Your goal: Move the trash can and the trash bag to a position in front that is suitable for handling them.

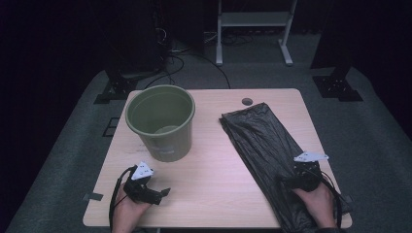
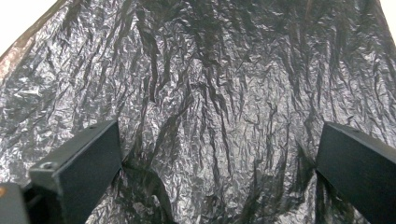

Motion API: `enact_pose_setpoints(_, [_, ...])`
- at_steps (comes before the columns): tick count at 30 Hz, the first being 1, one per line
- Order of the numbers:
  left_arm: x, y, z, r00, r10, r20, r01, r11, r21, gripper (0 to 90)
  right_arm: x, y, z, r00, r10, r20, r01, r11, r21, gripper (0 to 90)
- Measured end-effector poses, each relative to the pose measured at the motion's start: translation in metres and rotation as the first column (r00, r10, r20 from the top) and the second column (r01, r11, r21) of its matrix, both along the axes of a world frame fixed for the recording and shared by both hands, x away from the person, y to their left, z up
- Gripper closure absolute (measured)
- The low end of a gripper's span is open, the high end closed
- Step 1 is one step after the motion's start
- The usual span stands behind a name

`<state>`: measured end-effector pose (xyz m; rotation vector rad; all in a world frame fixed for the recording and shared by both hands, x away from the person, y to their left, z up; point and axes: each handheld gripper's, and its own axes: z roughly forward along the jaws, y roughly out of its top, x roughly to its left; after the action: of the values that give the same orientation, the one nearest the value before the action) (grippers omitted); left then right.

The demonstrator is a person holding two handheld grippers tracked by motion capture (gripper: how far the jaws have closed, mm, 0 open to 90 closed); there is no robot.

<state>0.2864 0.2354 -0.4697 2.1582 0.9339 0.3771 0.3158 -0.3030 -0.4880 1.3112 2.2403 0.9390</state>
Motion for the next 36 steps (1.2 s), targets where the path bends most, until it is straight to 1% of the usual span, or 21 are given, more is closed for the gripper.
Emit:
enact_pose_setpoints(1, [0.000,0.000,0.002,1.0000,0.002,-0.009,-0.002,1.0000,-0.001,0.0,0.000,0.000,0.000,1.0000,0.001,0.000,-0.001,1.000,0.000,0.0])
enact_pose_setpoints(4, [-0.001,0.001,0.008,1.0000,0.005,-0.004,-0.005,0.9999,0.014,0.0,0.000,0.000,0.000,1.0000,0.003,0.000,-0.003,1.000,0.000,0.0])
enact_pose_setpoints(5, [-0.002,0.001,0.010,1.0000,0.004,0.000,-0.004,0.9999,0.011,0.0,0.000,0.000,0.000,1.0000,0.004,0.000,-0.004,1.000,0.000,0.0])
enact_pose_setpoints(8, [-0.003,0.003,0.020,0.9999,0.001,0.011,-0.001,1.0000,-0.006,0.0,0.000,0.000,0.000,1.0000,0.004,0.000,-0.004,1.000,0.000,0.0])
enact_pose_setpoints(10, [-0.002,0.004,0.027,1.0000,-0.002,0.004,0.002,0.9999,-0.015,0.0,0.000,0.000,0.000,1.0000,0.004,0.000,-0.004,1.000,0.001,0.0])
enact_pose_setpoints(11, [-0.001,0.005,0.030,1.0000,0.000,0.005,0.001,0.9997,-0.025,0.0,0.000,0.000,0.000,1.0000,0.004,0.000,-0.004,1.000,0.001,0.0])
enact_pose_setpoints(12, [-0.001,0.005,0.030,1.0000,0.000,0.005,0.001,0.9997,-0.025,0.0,0.000,0.000,0.000,1.0000,0.004,0.000,-0.004,1.000,0.001,0.0])
enact_pose_setpoints(14, [-0.001,0.006,0.036,1.0000,-0.003,0.008,0.003,0.9991,-0.043,0.0,0.000,0.000,0.000,1.0000,0.004,0.000,-0.004,1.000,0.001,0.0])
enact_pose_setpoints(15, [0.000,0.007,0.042,0.9999,-0.003,0.013,0.003,0.9987,-0.051,0.0,0.000,0.000,0.000,1.0000,0.004,0.000,-0.004,1.000,0.001,0.0])
enact_pose_setpoints(16, [0.000,0.007,0.042,0.9999,-0.003,0.013,0.003,0.9987,-0.051,0.0,0.000,0.000,0.000,1.0000,0.004,0.000,-0.004,1.000,0.001,0.0])
enact_pose_setpoints(17, [0.001,0.008,0.047,0.9999,0.002,0.016,-0.001,0.9988,-0.048,0.0,0.000,0.000,0.000,1.0000,0.004,0.000,-0.004,1.000,0.001,0.0])
enact_pose_setpoints(18, [0.001,0.008,0.047,0.9999,0.002,0.016,-0.001,0.9988,-0.048,0.0,0.000,0.000,0.000,1.0000,0.004,0.000,-0.004,1.000,0.001,0.0])
enact_pose_setpoints(19, [0.003,0.009,0.053,0.9998,0.003,0.017,-0.002,0.9987,-0.050,0.0,0.000,0.000,0.000,1.0000,0.003,0.000,-0.003,1.000,0.001,0.0])
enact_pose_setpoints(20, [0.003,0.009,0.053,0.9998,0.003,0.017,-0.002,0.9987,-0.050,0.0,0.000,0.000,0.000,1.0000,0.003,0.000,-0.003,1.000,0.001,0.0])
enact_pose_setpoints(22, [0.003,0.010,0.061,0.9998,0.004,0.017,-0.003,0.9985,-0.054,0.0,0.000,0.000,0.000,1.0000,0.004,0.000,-0.004,1.000,0.001,0.0])
enact_pose_setpoints(23, [0.003,0.010,0.061,0.9998,0.004,0.017,-0.003,0.9985,-0.054,0.0,0.000,0.000,0.000,1.0000,0.004,0.000,-0.004,1.000,0.001,0.0])
enact_pose_setpoints(24, [0.002,0.012,0.066,0.9998,0.006,0.021,-0.005,0.9986,-0.053,0.0,0.000,0.000,0.000,1.0000,0.004,0.000,-0.004,1.000,0.000,0.0])
enact_pose_setpoints(30, [0.002,0.015,0.082,0.9996,0.011,0.025,-0.009,0.9989,-0.047,0.0,0.000,0.000,0.000,1.0000,0.003,0.000,-0.003,1.000,0.000,0.0])
enact_pose_setpoints(32, [0.002,0.017,0.086,0.9995,0.020,0.024,-0.019,0.9980,-0.060,0.0,0.000,0.000,0.000,1.0000,0.003,0.000,-0.003,1.000,0.000,0.0])
enact_pose_setpoints(33, [0.003,0.019,0.089,0.9994,0.023,0.026,-0.021,0.9980,-0.060,0.0,0.000,0.000,0.000,1.0000,0.003,0.000,-0.003,1.000,0.000,0.0])
enact_pose_setpoints(36, [0.004,0.022,0.095,0.9991,0.018,0.039,-0.016,0.9976,-0.068,0.0,0.000,0.000,0.000,1.0000,0.004,0.000,-0.004,1.000,0.000,0.0])
